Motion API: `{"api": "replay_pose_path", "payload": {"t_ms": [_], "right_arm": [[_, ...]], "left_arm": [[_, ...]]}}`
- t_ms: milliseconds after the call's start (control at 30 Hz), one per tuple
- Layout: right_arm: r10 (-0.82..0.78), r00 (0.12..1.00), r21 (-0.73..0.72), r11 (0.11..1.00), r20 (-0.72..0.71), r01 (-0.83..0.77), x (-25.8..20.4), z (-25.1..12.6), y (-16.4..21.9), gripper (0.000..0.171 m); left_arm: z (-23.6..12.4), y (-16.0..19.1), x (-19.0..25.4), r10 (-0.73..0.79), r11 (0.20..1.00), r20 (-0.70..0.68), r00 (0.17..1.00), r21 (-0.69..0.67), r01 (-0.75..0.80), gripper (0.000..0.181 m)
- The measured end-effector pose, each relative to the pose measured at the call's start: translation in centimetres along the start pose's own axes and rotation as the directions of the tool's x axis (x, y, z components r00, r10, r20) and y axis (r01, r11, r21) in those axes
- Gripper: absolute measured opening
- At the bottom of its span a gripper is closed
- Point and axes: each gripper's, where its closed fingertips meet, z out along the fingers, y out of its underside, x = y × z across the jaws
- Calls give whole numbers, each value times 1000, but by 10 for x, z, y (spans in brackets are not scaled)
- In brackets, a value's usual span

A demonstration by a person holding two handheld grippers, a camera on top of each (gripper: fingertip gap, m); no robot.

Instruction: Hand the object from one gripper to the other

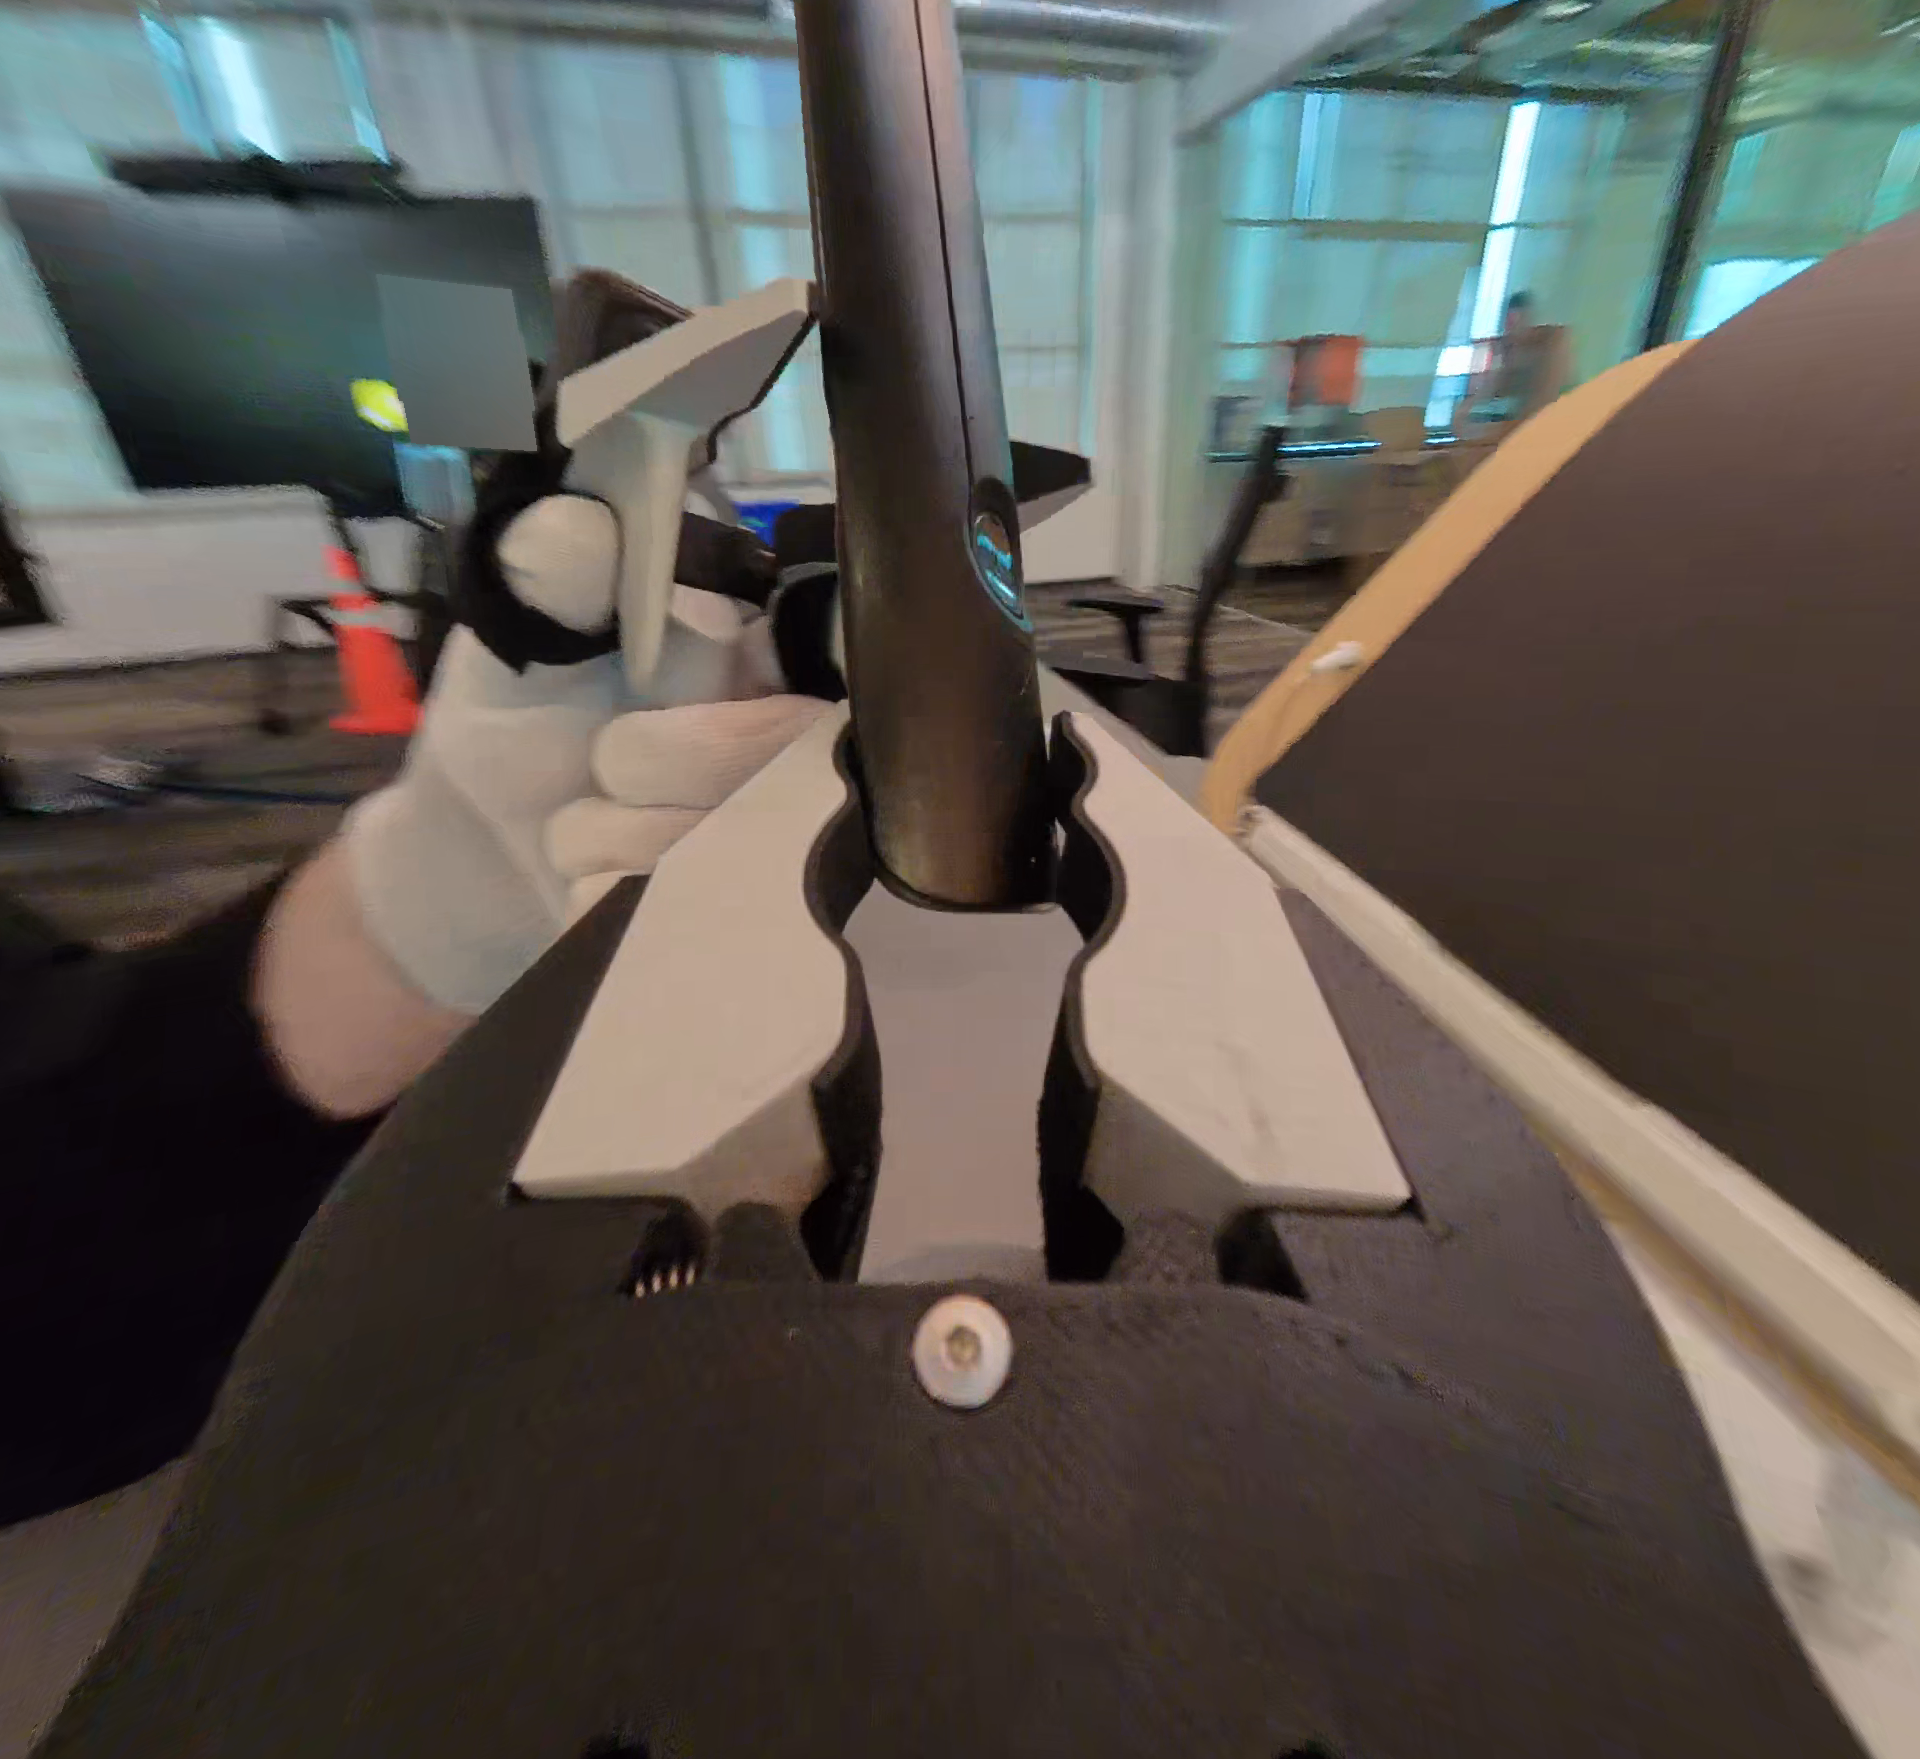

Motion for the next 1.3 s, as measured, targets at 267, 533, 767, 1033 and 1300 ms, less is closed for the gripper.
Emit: {"api": "replay_pose_path", "payload": {"t_ms": [267, 533, 767, 1033, 1300], "right_arm": [[258, 880, -68, 965, 399, -252, -48, -2, 16, 29], [6, 1000, -118, 993, 18, -4, -8, 16, 25, 49], [-670, 711, -417, 721, -214, 554, 6, 19, 11, 70], [-954, 141, -643, 283, -264, 711, 24, 23, 4, 74], [-946, -113, -644, 116, -303, 756, 14, 16, -16, 47]], "left_arm": [[-2, 22, 34, 70, 992, -241, 968, -82, -92, 29], [-3, 8, -5, -15, 1000, -51, 999, -7, 14, 24], [-6, 4, -15, -25, 1000, 19, 1000, -13, 25, 25], [-4, 3, -13, -222, 975, 49, 974, 3, 222, 23], [-6, 5, -13, -404, 914, 3, 915, -32, 404, 23]]}}
